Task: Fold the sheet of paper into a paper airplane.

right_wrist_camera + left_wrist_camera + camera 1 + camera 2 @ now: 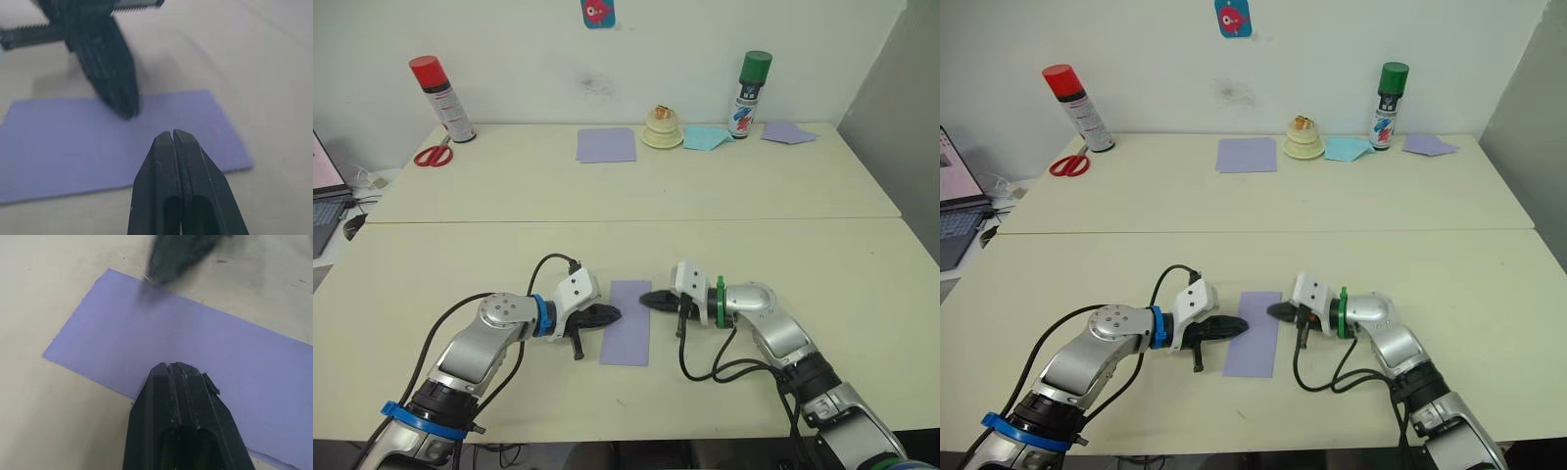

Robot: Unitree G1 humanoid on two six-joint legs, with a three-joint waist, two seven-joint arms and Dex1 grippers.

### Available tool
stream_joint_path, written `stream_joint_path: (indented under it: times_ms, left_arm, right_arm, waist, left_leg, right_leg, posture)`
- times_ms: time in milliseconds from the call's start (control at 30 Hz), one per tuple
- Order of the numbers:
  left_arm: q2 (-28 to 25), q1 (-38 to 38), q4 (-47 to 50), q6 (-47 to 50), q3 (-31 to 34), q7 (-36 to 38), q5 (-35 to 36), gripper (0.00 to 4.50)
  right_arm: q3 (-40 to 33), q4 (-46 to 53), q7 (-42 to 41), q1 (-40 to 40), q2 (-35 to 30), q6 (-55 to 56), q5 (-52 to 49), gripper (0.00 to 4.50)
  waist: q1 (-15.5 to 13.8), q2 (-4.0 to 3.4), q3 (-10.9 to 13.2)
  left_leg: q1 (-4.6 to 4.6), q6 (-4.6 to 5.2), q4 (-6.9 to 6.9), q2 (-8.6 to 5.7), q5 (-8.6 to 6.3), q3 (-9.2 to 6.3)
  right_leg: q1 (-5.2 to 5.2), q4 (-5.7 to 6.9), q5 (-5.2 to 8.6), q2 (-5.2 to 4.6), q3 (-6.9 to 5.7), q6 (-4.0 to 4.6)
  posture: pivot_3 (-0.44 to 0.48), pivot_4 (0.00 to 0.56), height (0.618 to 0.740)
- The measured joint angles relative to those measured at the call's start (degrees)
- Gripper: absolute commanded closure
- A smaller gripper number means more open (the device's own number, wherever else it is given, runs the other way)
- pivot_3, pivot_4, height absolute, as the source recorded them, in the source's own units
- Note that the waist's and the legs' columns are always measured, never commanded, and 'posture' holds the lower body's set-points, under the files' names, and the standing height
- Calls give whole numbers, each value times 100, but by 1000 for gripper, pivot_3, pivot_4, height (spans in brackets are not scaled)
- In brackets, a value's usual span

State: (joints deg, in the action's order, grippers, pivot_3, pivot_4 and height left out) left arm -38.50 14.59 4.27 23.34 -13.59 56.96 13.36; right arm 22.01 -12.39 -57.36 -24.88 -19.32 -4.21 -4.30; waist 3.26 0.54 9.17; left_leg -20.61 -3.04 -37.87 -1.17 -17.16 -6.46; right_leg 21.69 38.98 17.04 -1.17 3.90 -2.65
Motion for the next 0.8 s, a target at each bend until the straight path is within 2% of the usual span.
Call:
stream_joint_path:
  times_ms: [233, 533, 800]
  left_arm:
    - [0, -1, -1, 1, 2, -3, 0, 4500]
    - [-1, -19, -12, 5, -18, -8, -2, 4500]
    - [0, -35, -9, 5, -13, -11, -1, 4500]
  right_arm:
    - [106, -19, 48, -22, -52, 224, 248, 4463]
    - [112, -844, 782, -579, 137, 492, 638, 4463]
    - [-137, -1284, 1106, -765, 288, 628, 592, 4463]
  waist:
    - [0, 2, -2]
    - [3, 5, -4]
    - [1, 5, -5]
  left_leg:
    - [4, 0, 0, 1, 0, -1]
    - [30, 0, 3, 1, 0, -2]
    - [29, 0, 4, 1, 0, -2]
  right_leg:
    - [-4, -1, 0, 1, -1, 0]
    - [-31, -3, 1, 4, -2, 2]
    - [-30, -3, 2, 4, -1, 2]
  posture:
    - [0, 150, 740]
    - [0, 150, 740]
    - [0, 150, 740]
